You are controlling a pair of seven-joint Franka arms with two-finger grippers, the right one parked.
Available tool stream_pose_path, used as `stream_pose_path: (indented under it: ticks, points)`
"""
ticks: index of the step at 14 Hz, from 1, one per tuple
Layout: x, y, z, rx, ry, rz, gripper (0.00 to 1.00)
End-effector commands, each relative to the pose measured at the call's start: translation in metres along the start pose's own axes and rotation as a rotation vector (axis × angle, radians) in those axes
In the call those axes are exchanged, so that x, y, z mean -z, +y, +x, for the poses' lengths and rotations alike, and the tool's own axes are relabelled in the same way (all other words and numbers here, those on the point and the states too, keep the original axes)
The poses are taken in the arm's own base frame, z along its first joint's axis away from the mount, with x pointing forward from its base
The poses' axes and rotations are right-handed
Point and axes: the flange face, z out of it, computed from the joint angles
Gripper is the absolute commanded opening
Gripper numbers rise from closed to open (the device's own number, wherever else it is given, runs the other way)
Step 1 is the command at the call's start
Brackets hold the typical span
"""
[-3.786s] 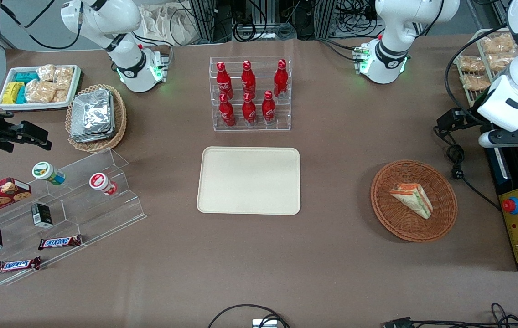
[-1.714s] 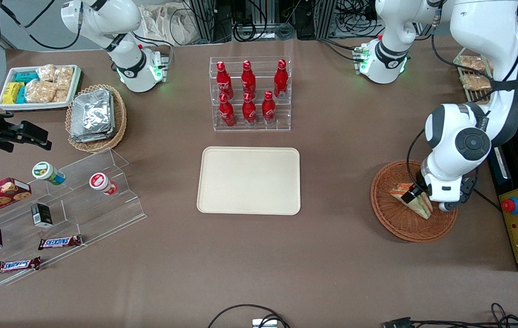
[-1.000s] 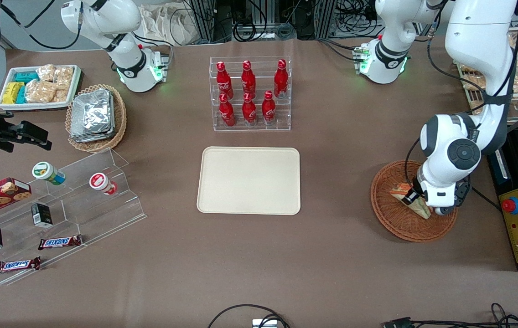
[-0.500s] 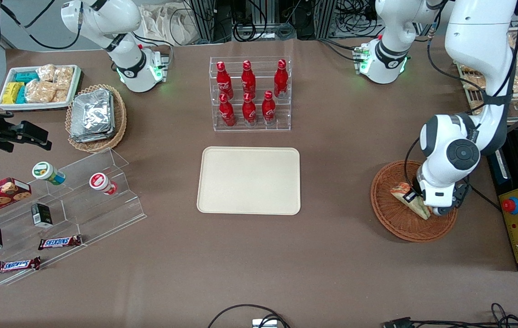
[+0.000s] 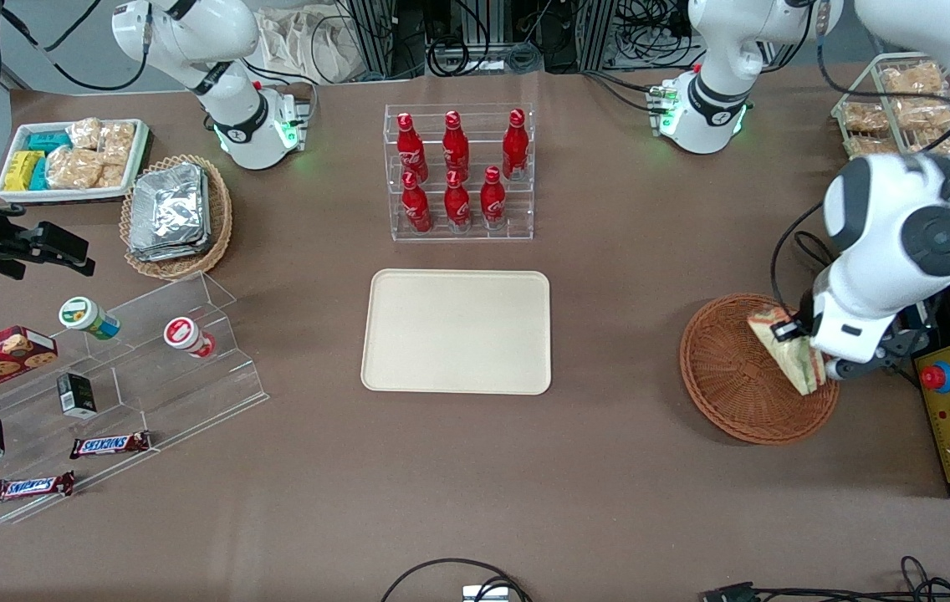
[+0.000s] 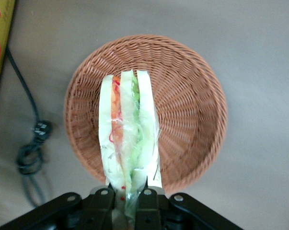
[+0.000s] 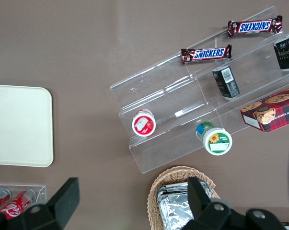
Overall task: Place sandwich from basket to tray
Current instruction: 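Lift the sandwich up out of the basket with the left gripper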
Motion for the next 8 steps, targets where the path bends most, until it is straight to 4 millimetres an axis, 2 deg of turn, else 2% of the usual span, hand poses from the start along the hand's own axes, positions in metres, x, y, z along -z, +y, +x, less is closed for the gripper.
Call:
stream_pose_path:
  ticks: [1,3,5,8]
  points:
    - [0.071,0.024,-0.005,-0.214,-0.006,0.007,0.00]
    - [0.112,0.053,-0.027,-0.296,-0.007,0.000,0.00]
    - [0.140,0.087,-0.052,-0.364,-0.001,-0.005,0.00]
    - [0.155,0.147,-0.093,-0.478,-0.001,-0.023,0.00]
